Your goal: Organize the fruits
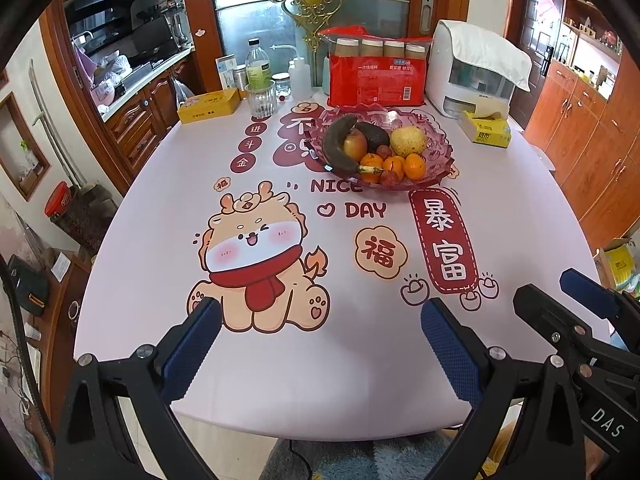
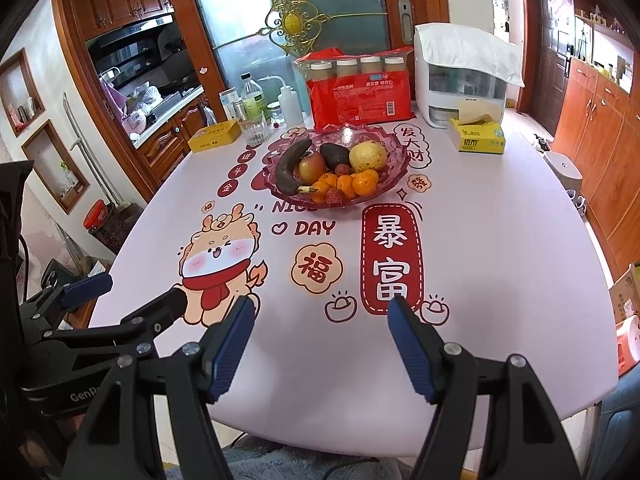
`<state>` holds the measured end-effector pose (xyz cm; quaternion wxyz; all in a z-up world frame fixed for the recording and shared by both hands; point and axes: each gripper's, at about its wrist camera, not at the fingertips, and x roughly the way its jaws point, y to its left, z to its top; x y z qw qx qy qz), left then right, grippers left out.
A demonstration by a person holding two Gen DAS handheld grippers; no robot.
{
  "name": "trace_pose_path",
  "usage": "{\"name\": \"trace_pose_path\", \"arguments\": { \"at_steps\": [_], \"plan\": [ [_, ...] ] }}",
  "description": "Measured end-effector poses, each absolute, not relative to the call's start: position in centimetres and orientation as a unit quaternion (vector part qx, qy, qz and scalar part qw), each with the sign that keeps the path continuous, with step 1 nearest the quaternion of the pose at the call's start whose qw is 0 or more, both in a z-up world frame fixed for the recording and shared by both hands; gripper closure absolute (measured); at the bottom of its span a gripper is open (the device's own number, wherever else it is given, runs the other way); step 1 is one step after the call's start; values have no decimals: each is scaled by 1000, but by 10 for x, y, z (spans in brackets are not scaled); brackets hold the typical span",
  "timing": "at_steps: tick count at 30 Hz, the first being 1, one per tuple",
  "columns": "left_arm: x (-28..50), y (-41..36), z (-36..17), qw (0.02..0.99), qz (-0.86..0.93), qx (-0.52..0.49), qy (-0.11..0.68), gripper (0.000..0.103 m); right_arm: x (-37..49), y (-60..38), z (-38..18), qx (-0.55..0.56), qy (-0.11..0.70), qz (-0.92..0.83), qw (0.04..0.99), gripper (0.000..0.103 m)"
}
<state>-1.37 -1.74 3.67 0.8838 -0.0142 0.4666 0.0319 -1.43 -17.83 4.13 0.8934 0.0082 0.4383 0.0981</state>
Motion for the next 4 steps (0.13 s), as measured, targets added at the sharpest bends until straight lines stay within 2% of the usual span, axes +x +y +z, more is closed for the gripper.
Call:
{"name": "trace_pose_path", "arguments": {
  "at_steps": [4],
  "plan": [
    [-14, -18, 37, 883, 32, -14, 467, 4, -15, -180, 40, 9, 439, 98, 893, 33]
  ]
}}
